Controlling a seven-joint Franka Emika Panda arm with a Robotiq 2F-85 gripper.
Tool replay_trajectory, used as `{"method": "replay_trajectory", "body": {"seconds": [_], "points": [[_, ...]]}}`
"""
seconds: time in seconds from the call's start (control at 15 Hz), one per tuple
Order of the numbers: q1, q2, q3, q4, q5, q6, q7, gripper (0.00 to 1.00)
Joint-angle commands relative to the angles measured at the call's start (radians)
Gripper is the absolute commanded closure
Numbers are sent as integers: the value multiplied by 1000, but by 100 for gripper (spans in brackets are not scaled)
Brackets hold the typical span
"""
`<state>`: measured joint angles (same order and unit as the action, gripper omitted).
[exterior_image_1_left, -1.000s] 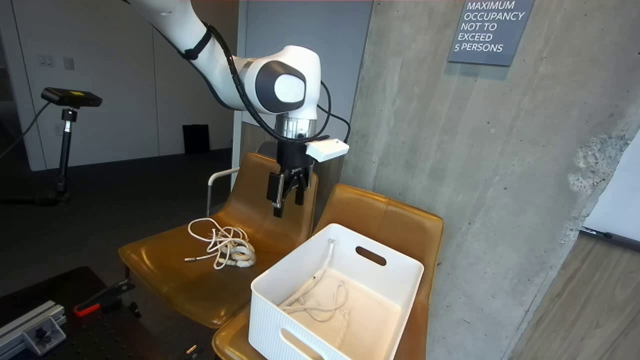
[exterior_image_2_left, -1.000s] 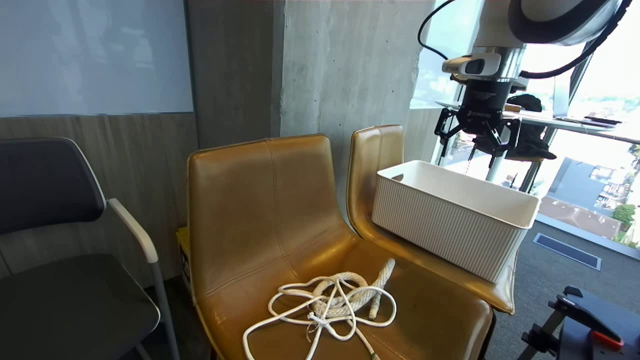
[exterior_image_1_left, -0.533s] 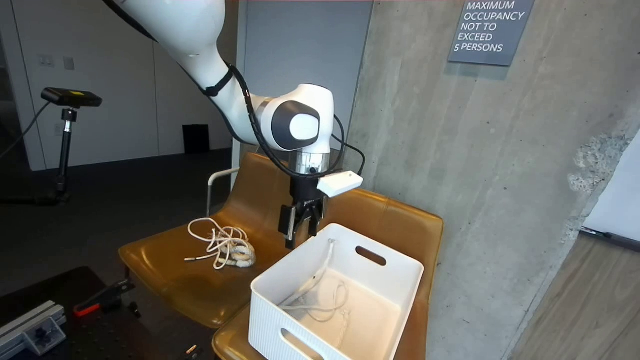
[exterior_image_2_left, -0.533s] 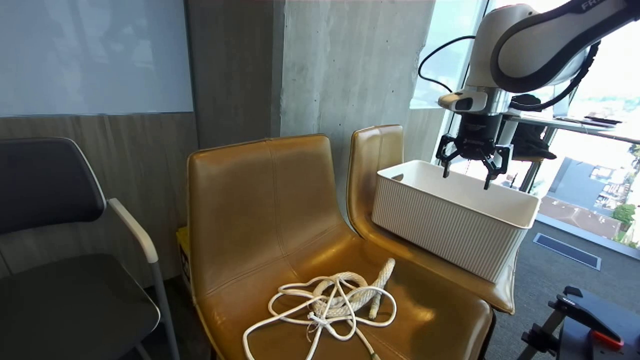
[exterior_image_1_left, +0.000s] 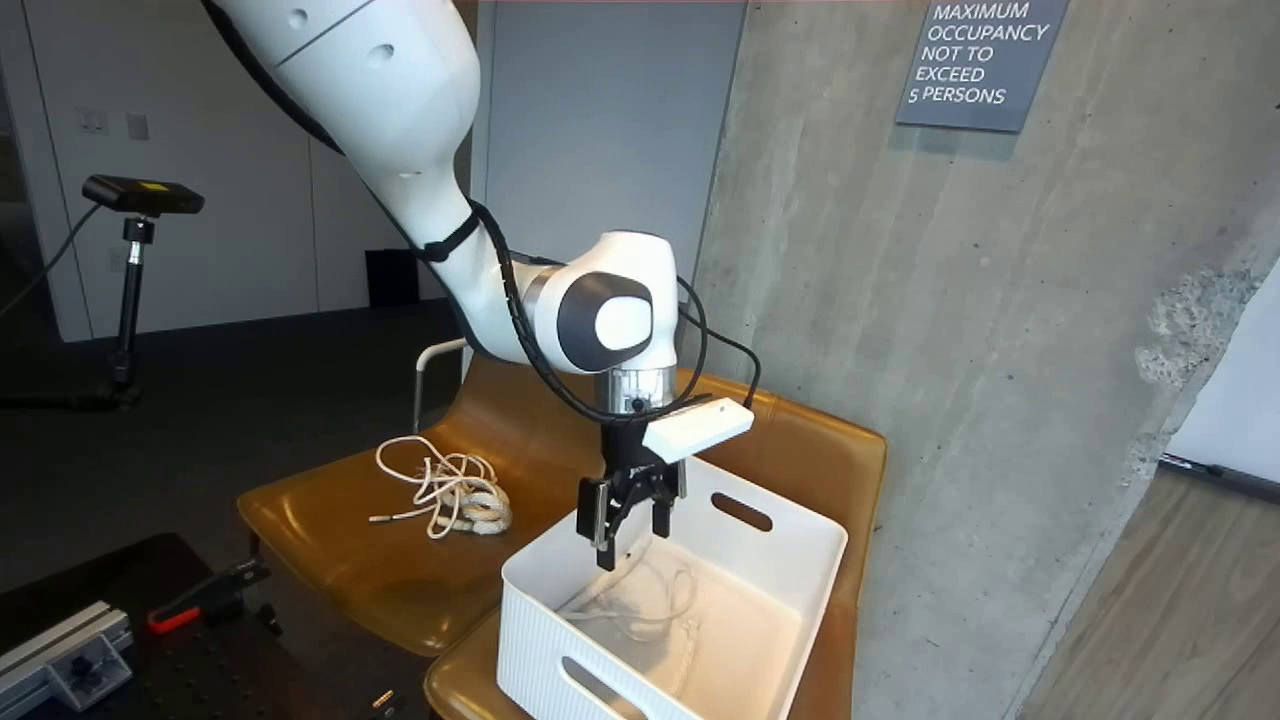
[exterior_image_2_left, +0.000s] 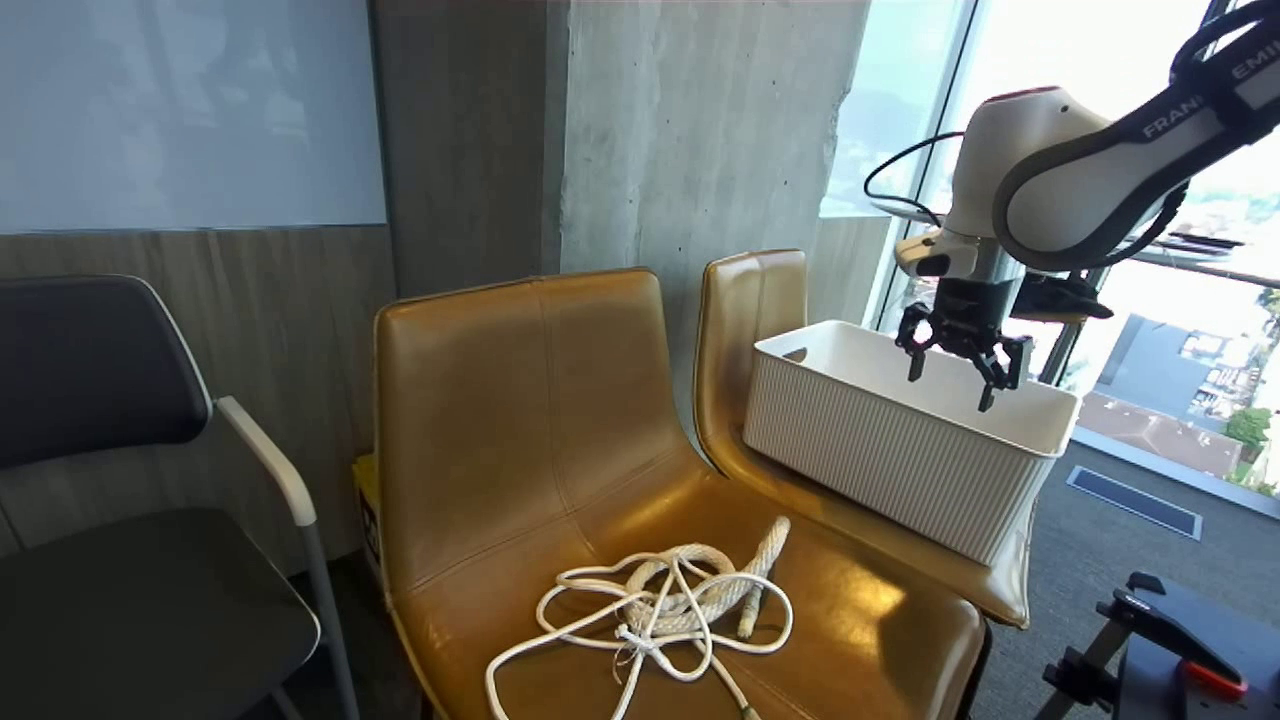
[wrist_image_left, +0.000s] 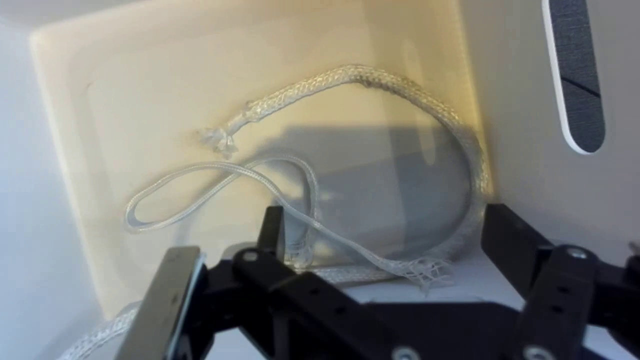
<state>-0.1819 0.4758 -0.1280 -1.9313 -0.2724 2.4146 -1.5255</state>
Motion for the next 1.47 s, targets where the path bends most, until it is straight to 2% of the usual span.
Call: {"method": "replay_trajectory", "body": {"seconds": [0.0, 0.33, 0.73, 1.27, 1.33, 1.4], "points": [[1, 58, -31, -2, -41, 60, 163, 0], [-44, 180, -19, 80, -8, 61, 269, 0], [-111, 296, 21, 207, 34, 48, 257, 0], [-152, 422, 40, 351, 65, 26, 252, 0], [-154, 437, 43, 367, 66, 23, 251, 4], [-156, 450, 44, 382, 66, 21, 251, 26]]}}
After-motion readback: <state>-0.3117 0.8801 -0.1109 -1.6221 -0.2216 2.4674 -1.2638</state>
